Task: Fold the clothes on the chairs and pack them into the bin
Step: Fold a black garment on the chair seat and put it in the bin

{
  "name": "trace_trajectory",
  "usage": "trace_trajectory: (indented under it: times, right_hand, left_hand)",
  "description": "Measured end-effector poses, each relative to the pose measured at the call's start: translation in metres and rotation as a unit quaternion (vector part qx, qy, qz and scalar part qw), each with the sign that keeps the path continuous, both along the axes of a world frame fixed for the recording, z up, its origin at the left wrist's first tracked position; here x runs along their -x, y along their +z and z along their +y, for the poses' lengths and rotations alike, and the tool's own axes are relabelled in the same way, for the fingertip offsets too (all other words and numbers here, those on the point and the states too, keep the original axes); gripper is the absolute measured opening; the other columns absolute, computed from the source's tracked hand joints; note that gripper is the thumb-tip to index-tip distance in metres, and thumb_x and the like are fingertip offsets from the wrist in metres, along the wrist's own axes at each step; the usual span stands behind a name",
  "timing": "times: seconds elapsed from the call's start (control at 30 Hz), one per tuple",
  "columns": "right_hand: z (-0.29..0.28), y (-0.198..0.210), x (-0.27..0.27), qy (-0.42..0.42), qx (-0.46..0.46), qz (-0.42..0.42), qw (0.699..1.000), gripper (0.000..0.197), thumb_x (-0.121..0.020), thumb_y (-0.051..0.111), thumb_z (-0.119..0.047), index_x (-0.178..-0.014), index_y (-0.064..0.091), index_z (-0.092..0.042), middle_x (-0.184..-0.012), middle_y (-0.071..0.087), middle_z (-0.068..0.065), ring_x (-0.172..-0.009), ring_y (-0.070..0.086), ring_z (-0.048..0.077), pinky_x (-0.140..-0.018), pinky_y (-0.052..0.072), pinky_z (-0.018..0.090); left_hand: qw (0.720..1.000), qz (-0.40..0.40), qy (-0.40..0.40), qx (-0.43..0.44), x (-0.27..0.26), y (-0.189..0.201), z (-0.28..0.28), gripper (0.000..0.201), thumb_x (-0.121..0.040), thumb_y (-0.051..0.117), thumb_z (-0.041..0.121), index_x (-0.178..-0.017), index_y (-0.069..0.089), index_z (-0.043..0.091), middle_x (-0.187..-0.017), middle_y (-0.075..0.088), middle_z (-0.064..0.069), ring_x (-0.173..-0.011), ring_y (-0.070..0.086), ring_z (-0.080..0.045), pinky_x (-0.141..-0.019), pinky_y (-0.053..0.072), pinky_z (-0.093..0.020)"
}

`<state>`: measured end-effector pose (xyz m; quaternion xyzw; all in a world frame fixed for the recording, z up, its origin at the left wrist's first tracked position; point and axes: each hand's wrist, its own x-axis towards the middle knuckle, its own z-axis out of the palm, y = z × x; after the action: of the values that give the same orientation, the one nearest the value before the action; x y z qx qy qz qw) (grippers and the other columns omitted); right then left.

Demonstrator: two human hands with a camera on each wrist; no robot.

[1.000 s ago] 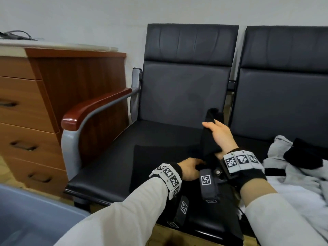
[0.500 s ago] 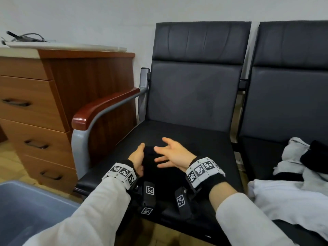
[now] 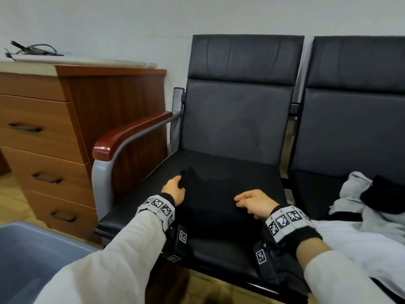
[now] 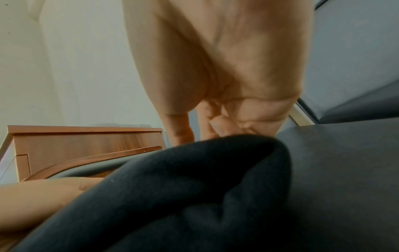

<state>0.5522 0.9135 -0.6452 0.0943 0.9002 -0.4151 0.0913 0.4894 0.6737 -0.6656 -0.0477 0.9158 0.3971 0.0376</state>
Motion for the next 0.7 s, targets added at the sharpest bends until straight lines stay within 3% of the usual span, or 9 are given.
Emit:
trace_trajectory:
  times: [0.1, 0.17, 0.27, 0.3, 0.37, 0.43, 0.5, 0.6, 0.7]
  right_hand:
    - [0.01, -0.002, 0.0, -0.051, -0.003, 0.021, 0.998, 0.007, -0.085, 0.065, -0.018, -0.085, 0.066, -0.025, -0.07, 0.055, -0.004, -0.061, 0.05, 0.011, -0.047, 0.037, 0.022]
    - [0.017, -0.005, 0.001, -0.105, -0.006, 0.02, 0.994, 0.0, -0.084, 0.066, -0.02, -0.084, 0.066, -0.021, -0.07, 0.058, 0.0, -0.064, 0.055, 0.017, -0.049, 0.043, 0.026]
    - [0.025, -0.01, 0.004, -0.129, -0.047, -0.019, 0.99, 0.022, -0.082, 0.068, -0.032, -0.09, 0.065, -0.012, -0.091, 0.067, 0.008, -0.085, 0.065, 0.024, -0.076, 0.057, 0.036]
    - [0.026, -0.013, 0.006, -0.129, -0.047, -0.034, 0.99, 0.033, -0.082, 0.068, -0.038, -0.097, 0.065, -0.009, -0.097, 0.067, 0.009, -0.089, 0.066, 0.025, -0.082, 0.056, 0.038]
    - [0.024, -0.015, 0.008, -0.124, -0.014, -0.058, 0.99, 0.052, -0.079, 0.068, -0.048, -0.109, 0.061, -0.006, -0.106, 0.066, 0.009, -0.09, 0.066, 0.024, -0.081, 0.055, 0.035]
    - [0.02, -0.016, 0.01, -0.108, -0.02, -0.069, 0.992, 0.069, -0.07, 0.07, -0.059, -0.114, 0.06, -0.007, -0.112, 0.066, 0.008, -0.095, 0.065, 0.024, -0.085, 0.054, 0.036]
    - [0.015, -0.015, 0.008, -0.072, -0.074, -0.08, 0.991, 0.078, -0.068, 0.071, -0.063, -0.121, 0.057, -0.008, -0.118, 0.063, 0.006, -0.104, 0.062, 0.024, -0.089, 0.053, 0.035]
    - [0.008, -0.012, 0.004, -0.044, -0.123, -0.071, 0.989, 0.071, -0.075, 0.074, -0.049, -0.128, 0.051, -0.007, -0.124, 0.059, 0.008, -0.112, 0.059, 0.024, -0.091, 0.052, 0.034]
    - [0.012, -0.016, 0.006, -0.052, 0.024, -0.081, 0.995, 0.078, -0.053, 0.086, -0.039, -0.118, 0.06, -0.005, -0.111, 0.067, 0.011, -0.101, 0.066, 0.028, -0.089, 0.055, 0.042]
  left_hand:
    - [0.998, -0.04, 0.029, -0.042, 0.008, -0.008, -0.016, 0.07, -0.09, 0.057, 0.009, -0.149, 0.023, 0.022, -0.141, 0.046, -0.012, -0.123, 0.051, -0.034, -0.094, 0.049, -0.043]
    - [0.998, -0.016, 0.059, -0.023, 0.009, -0.001, -0.021, 0.066, -0.089, 0.057, 0.011, -0.147, 0.028, 0.02, -0.137, 0.05, -0.013, -0.121, 0.052, -0.032, -0.099, 0.046, -0.042]
    - [0.994, 0.069, 0.082, 0.011, 0.002, 0.017, -0.015, 0.035, -0.09, 0.055, 0.015, -0.124, 0.055, 0.019, -0.122, 0.06, -0.009, -0.112, 0.058, -0.026, -0.097, 0.047, -0.037]
    - [0.994, 0.077, 0.068, -0.027, -0.004, 0.024, -0.007, 0.023, -0.09, 0.054, 0.014, -0.11, 0.06, 0.021, -0.111, 0.063, -0.008, -0.101, 0.062, -0.025, -0.088, 0.052, -0.036]
    - [0.989, 0.057, 0.016, -0.132, -0.014, 0.034, 0.012, 0.015, -0.092, 0.05, 0.011, -0.094, 0.059, 0.022, -0.087, 0.062, -0.006, -0.068, 0.063, -0.017, -0.055, 0.054, -0.028]
    - [0.98, -0.012, -0.037, -0.196, -0.028, 0.037, 0.033, 0.013, -0.095, 0.047, 0.012, -0.103, 0.056, 0.017, -0.074, 0.053, -0.003, -0.048, 0.054, -0.01, -0.037, 0.043, -0.018]
    - [0.973, -0.095, -0.085, -0.195, -0.041, 0.031, 0.048, 0.024, -0.096, 0.05, 0.018, -0.12, 0.05, 0.017, -0.075, 0.049, -0.003, -0.047, 0.053, -0.009, -0.038, 0.046, -0.019]
    - [0.973, -0.169, -0.126, -0.097, -0.045, 0.017, 0.052, 0.053, -0.093, 0.057, 0.02, -0.142, 0.034, 0.016, -0.097, 0.052, -0.005, -0.066, 0.055, -0.011, -0.051, 0.053, -0.022]
    - [0.971, -0.171, -0.163, -0.044, -0.04, 0.015, 0.053, 0.072, -0.089, 0.063, 0.017, -0.148, 0.023, 0.018, -0.109, 0.052, -0.007, -0.08, 0.056, -0.013, -0.063, 0.055, -0.025]
